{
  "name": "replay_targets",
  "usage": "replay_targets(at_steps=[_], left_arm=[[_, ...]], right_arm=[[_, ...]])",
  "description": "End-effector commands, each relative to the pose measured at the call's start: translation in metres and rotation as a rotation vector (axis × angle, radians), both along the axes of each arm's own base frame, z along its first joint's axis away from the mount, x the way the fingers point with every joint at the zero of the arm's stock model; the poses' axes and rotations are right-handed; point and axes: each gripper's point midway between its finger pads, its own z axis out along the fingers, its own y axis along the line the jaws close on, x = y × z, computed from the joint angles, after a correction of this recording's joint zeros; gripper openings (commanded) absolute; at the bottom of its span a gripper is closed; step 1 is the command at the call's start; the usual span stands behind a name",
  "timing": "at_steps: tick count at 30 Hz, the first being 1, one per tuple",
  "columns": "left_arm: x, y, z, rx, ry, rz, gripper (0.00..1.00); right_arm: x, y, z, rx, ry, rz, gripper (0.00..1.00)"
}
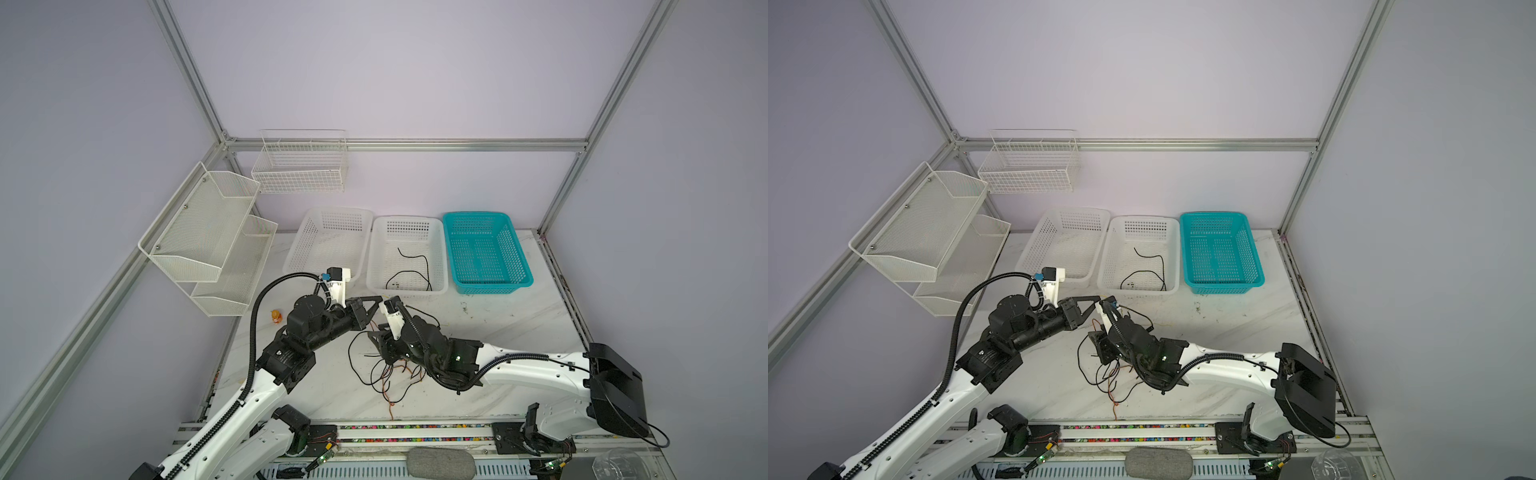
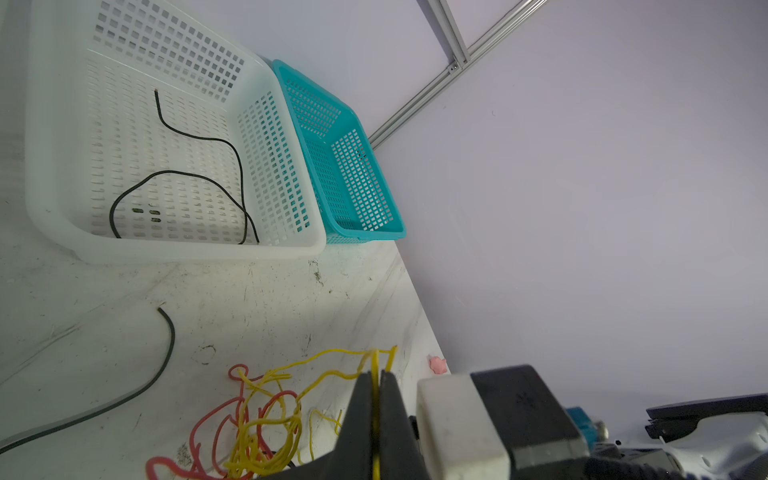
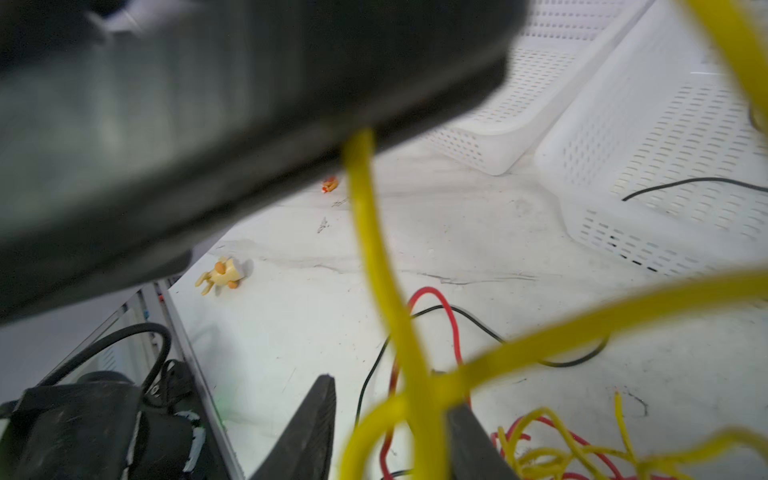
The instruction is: Untangle the cables
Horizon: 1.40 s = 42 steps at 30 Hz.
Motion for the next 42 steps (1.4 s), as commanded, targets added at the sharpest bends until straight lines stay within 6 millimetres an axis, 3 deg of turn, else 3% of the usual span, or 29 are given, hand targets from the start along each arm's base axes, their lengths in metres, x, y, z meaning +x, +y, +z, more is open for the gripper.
replay_targets(at_steps=[1, 9, 19, 25, 31, 35, 42], left_arm=[[-0.002, 0.001, 0.019, -0.031, -0.056, 0.006, 0.00], [0.001, 0.002, 0.017, -0.022, -0.054, 0.016, 0.00], [0.004, 0.002, 0.018, -0.004, -0.056, 0.026, 0.00], [0.004, 0.003, 0.019, 0.002, -0.060, 0.031, 0.00], [0.003, 0.004, 0.021, -0.004, -0.064, 0.034, 0.00], [0.004, 0.005, 0.023, -0.010, -0.063, 0.039, 0.00], [0.004, 0.006, 0.026, -0.014, -0.071, 0.050, 0.00]], right_arm=[[0.015, -0.009, -0.008, -0.078, -0.030, -0.094, 0.41], [0.014, 0.004, -0.028, -0.112, 0.002, -0.071, 0.39], [-0.010, 0.011, -0.007, -0.023, 0.013, 0.004, 0.42], [-0.013, 0.007, -0.040, -0.090, 0.053, -0.017, 0.42], [-0.008, 0.007, -0.048, -0.126, 0.034, -0.048, 0.42], [-0.020, 0.017, -0.047, -0.109, 0.019, -0.009, 0.42], [-0.020, 0.012, -0.073, -0.176, -0.030, -0.055, 0.42]])
